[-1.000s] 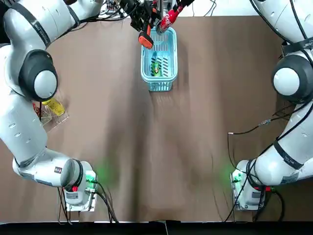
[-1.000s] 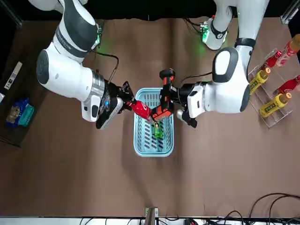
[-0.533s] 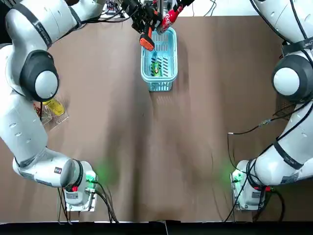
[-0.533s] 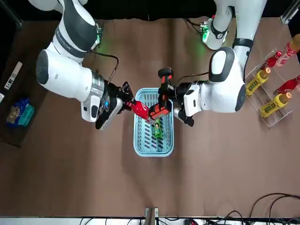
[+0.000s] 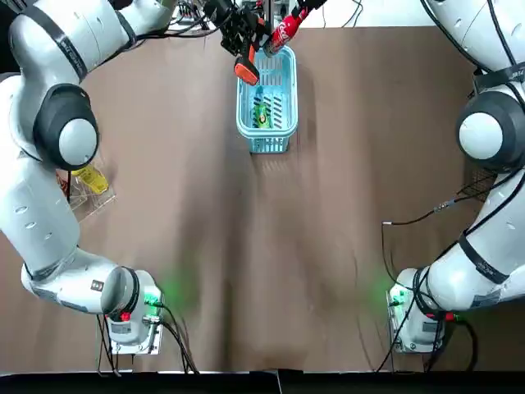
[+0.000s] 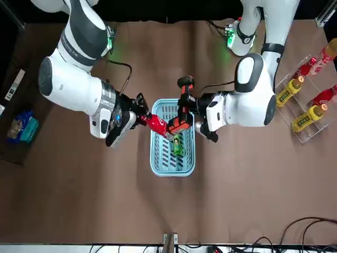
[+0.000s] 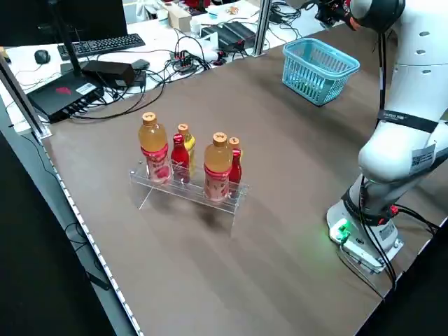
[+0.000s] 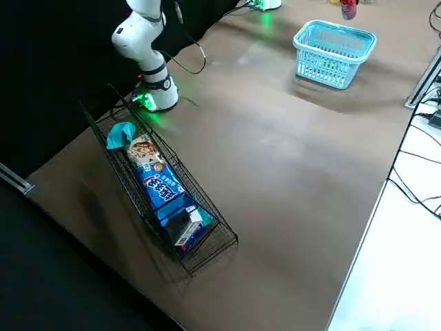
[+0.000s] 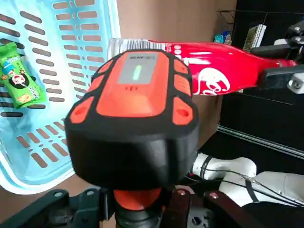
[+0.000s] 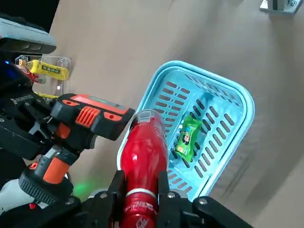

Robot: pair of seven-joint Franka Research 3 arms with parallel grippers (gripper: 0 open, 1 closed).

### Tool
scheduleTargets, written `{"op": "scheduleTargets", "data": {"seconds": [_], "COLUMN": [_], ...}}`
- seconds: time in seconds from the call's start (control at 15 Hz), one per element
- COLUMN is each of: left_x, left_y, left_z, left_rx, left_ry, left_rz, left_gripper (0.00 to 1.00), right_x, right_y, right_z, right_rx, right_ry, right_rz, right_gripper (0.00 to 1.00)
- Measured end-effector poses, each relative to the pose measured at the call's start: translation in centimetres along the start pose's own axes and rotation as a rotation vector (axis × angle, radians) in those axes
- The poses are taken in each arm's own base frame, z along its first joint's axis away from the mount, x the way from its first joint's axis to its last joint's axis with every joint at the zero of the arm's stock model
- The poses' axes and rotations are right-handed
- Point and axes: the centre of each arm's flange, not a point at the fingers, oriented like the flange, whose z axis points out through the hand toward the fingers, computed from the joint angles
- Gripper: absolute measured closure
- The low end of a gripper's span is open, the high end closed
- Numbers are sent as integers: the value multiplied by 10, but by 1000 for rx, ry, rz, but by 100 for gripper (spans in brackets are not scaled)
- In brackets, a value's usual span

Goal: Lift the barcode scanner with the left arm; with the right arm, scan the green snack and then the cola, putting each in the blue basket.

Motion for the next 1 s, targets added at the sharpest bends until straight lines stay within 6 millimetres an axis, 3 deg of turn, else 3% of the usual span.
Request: {"op": "scheduleTargets", "data": {"seconds": [0.2,0.4,0.6,0.73,1.0], "left_x": [4,11,14,13,13], "left_y": [-9,-30,-65,-91,-154], "left_z": [-15,-45,-78,-90,-85], "left_rx": [-3,-2,98,194,475], "left_ry": [26,69,106,99,30], "left_rz": [-59,-118,-150,-167,-194], "left_gripper": [67,67,67,67,67], "right_x": [-2,-10,-21,-30,-45], "right_y": [2,2,-1,-10,-43], "right_z": [3,25,53,67,114], "right_rx": [-3,-34,-70,-121,-245], "right_ry": [-20,-73,-148,-209,-265], "right_rz": [1,-9,12,78,181], "right_gripper": [68,68,68,68,68]}}
